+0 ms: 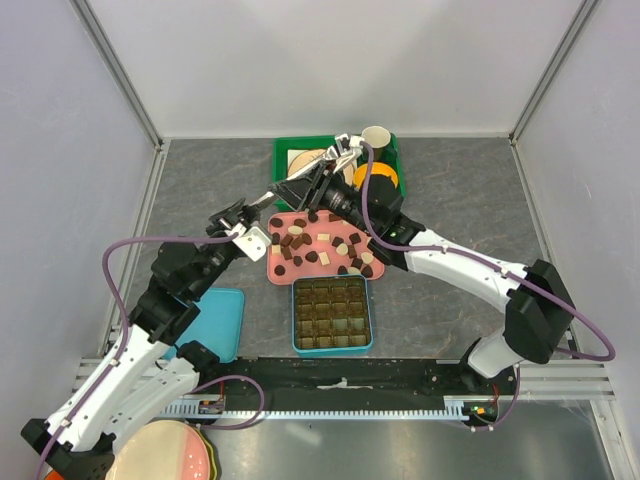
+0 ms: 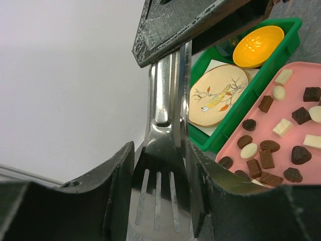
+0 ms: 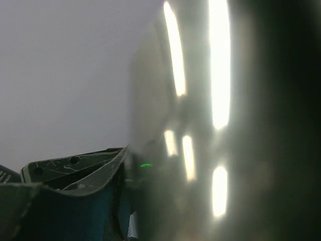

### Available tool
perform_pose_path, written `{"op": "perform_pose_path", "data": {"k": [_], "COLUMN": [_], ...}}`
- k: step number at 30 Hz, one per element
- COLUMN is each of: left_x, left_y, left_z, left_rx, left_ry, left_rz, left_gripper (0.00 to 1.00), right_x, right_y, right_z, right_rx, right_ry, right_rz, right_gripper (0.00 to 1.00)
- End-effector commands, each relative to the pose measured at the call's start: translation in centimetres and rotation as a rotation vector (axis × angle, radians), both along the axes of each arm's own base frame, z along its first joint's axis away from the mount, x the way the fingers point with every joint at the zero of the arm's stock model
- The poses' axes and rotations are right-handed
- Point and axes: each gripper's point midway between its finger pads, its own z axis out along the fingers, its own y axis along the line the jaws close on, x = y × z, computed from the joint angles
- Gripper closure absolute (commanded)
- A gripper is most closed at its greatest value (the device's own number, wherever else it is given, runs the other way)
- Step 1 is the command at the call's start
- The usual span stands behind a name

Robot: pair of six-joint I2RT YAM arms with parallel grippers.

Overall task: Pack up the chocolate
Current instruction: Adjust the clamp.

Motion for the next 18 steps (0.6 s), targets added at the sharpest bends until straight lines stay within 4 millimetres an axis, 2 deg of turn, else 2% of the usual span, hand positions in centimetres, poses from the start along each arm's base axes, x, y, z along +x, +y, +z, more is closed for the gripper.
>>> {"op": "perform_pose_path", "data": {"k": [1, 6, 7, 8, 9, 10, 11, 12, 17, 18], "left_x": [-0.5, -0.8, -0.9, -0.9, -0.9, -1.0, -1.0, -1.1, -2.1, -2.4], "left_y": [-0.7, -0.9, -1.0, -1.0, -1.1, -1.2, -1.2, -1.3, -2.0, -2.0], "left_z": [0.4, 0.3, 0.3, 0.3, 0.2, 0.1, 0.0, -0.1, -0.5, 0.0], "left_rx": [-0.016, -0.013, -0.014, -0.016, -0.010, -0.008, -0.005, -0.002, 0.006, 0.000], "left_ry": [-0.014, -0.003, 0.000, 0.003, 0.012, 0.016, 0.021, 0.029, 0.092, 0.097], "left_rz": [-0.044, -0.066, -0.070, -0.074, -0.075, -0.083, -0.086, -0.090, -0.151, -0.160], "left_gripper": [0.99, 0.98, 0.90, 0.80, 0.67, 0.44, 0.32, 0.01, 0.01, 0.01], "right_x": [-1.6, -2.9, -3.1, -3.2, -3.5, -3.6, -3.6, -3.8, -3.7, -3.6], "right_y": [-0.9, -1.8, -2.0, -2.1, -2.4, -2.5, -2.7, -3.0, -4.1, -4.3], "right_z": [3.3, 4.5, 4.2, 4.2, 4.5, 4.2, 4.2, 4.4, 4.7, 4.7], "right_rx": [0.069, 0.100, 0.095, 0.093, 0.095, 0.088, 0.081, 0.080, 0.035, 0.018], "right_ry": [-0.075, -0.117, -0.120, -0.123, -0.131, -0.132, -0.143, -0.148, -0.194, -0.198], "right_rz": [0.016, 0.035, 0.037, 0.036, 0.035, 0.035, 0.027, 0.022, -0.030, -0.037], "right_gripper": [0.62, 0.77, 0.81, 0.83, 0.85, 0.86, 0.86, 0.87, 0.87, 0.87]}}
